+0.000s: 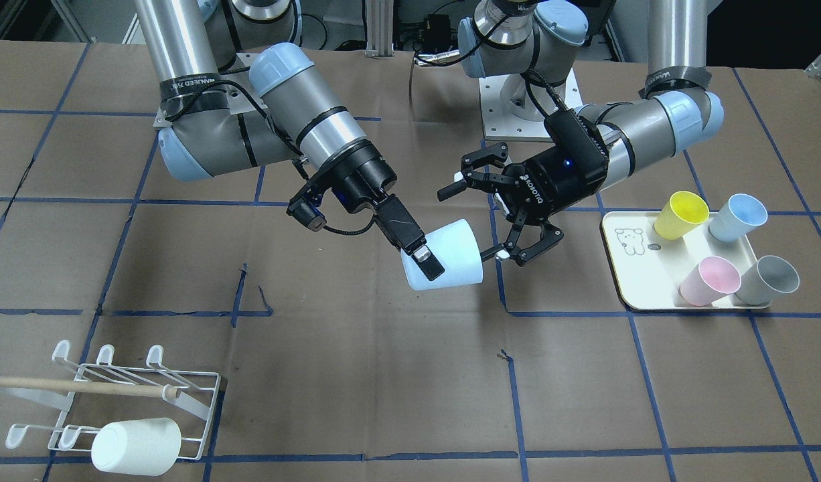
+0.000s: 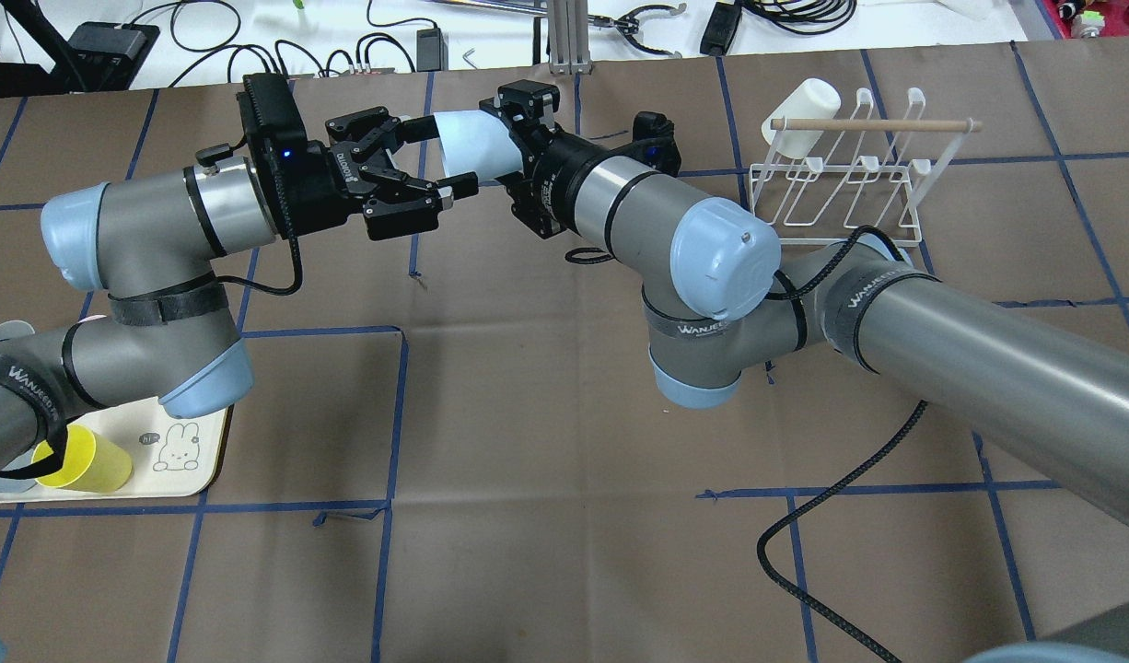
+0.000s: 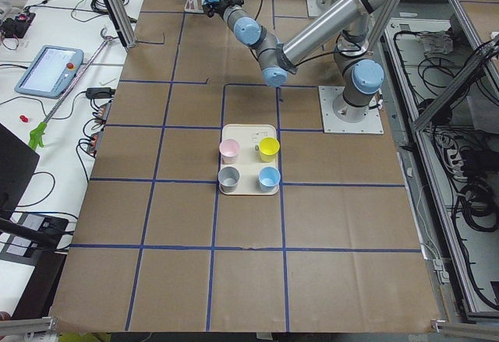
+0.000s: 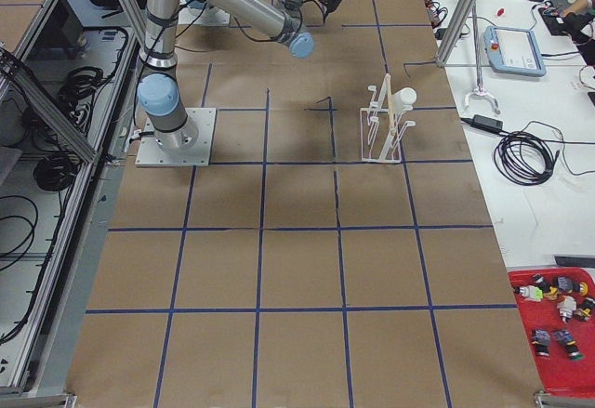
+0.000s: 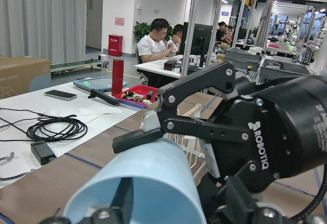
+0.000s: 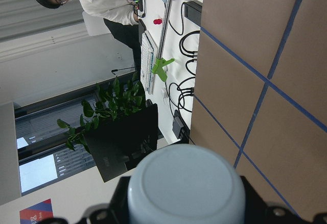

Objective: Transfer IKEA cup to right arm and place on rack

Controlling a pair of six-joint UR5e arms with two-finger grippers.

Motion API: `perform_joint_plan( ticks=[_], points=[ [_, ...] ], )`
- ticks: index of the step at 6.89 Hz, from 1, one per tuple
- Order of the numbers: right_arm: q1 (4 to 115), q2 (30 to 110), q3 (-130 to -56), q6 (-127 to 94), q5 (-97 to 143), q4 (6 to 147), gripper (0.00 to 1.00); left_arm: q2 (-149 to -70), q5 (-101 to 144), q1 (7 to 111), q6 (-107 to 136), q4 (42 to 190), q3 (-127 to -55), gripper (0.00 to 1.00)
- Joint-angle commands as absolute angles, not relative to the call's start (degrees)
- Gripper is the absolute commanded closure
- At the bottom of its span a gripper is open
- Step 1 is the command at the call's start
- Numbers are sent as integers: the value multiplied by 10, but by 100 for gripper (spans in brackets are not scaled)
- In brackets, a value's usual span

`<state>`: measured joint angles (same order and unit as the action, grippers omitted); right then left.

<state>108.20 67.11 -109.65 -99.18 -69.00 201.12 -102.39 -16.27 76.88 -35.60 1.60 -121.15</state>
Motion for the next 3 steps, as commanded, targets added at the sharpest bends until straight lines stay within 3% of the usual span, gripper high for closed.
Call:
perform_joint_plan(
  ticks=[1, 3],
  points=[
    [1067, 664, -1089, -973, -689, 2012, 57, -1020, -148, 706, -353, 17, -1214, 2],
    [1033, 666, -1089, -942, -679, 2011, 58, -1028, -149, 700, -350, 24, -1202, 2]
  ],
)
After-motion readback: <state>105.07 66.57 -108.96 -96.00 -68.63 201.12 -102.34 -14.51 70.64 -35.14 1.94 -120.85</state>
